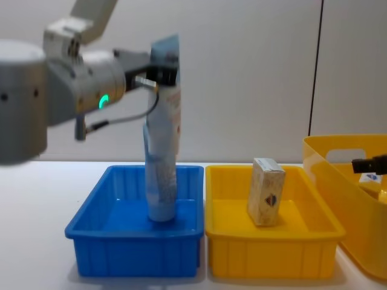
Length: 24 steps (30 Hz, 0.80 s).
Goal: Bimanual collaborative sorting of washing and personal care products
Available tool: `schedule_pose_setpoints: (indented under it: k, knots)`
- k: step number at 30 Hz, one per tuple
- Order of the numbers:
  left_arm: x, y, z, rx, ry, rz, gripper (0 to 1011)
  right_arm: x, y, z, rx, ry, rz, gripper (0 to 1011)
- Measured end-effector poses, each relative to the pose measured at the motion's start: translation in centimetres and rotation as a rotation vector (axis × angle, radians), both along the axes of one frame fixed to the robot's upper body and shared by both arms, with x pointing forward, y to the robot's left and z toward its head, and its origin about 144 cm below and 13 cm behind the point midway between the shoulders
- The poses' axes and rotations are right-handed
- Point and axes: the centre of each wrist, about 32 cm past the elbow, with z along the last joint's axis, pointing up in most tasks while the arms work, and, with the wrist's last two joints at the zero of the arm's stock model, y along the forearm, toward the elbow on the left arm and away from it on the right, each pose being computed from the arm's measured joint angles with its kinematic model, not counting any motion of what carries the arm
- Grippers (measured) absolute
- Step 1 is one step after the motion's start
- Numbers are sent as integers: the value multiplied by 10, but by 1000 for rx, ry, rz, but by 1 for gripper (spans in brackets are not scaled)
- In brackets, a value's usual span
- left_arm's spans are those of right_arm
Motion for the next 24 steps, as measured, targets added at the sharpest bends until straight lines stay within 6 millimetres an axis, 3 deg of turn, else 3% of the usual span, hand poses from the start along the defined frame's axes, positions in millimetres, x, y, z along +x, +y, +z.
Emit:
schedule_pose_setpoints:
  k: [13,19,24]
  knots:
    - [-11,-5,71,-10,-120,-53,126,0,0,0,0,0,0,1003]
    - [-13,-6,87,-27,-143,-88,126,1,1,0,-8,-16,14,1003]
    - [-8,-7,88,-40,-143,-113,126,2,3,-1,-17,-43,47,1003]
